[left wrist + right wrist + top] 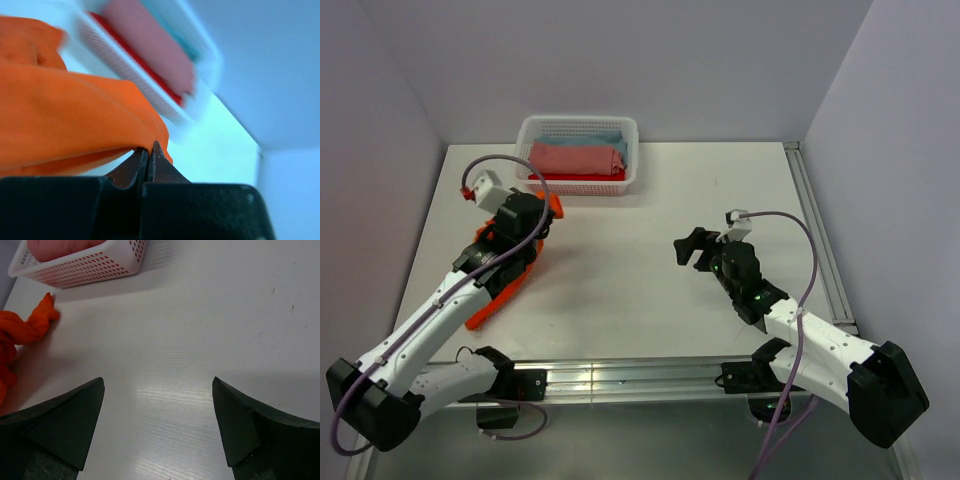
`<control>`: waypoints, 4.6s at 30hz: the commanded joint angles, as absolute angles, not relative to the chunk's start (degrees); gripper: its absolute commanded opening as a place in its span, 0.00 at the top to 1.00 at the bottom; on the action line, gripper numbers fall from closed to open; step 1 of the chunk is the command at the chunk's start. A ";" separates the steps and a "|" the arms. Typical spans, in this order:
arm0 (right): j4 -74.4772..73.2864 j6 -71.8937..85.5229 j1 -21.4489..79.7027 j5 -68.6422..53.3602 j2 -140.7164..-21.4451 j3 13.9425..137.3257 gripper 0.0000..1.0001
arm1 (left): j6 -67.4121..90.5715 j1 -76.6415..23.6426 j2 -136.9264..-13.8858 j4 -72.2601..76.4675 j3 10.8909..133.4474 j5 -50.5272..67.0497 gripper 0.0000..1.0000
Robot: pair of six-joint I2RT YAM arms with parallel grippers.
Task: Roll the t-shirts
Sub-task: Move the tshirt to the center of the board, then flatten the tshirt
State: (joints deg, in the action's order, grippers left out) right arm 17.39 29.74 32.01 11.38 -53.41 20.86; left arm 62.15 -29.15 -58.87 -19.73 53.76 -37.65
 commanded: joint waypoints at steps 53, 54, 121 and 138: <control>18.11 32.17 31.91 25.49 -39.20 13.71 0.13 | 39.46 -33.76 -141.58 -12.04 128.57 0.28 0.12; 18.11 32.17 31.90 25.58 -39.29 13.80 0.13 | 41.20 -32.18 -142.37 -12.30 129.02 0.26 0.12; -0.62 52.38 18.28 4.22 -61.78 25.58 0.24 | 43.68 -66.71 -86.56 -17.66 59.41 -25.74 0.10; 5.09 52.65 15.91 1.85 -69.78 27.16 0.37 | 44.21 -67.06 -104.33 -19.35 66.54 -33.40 0.19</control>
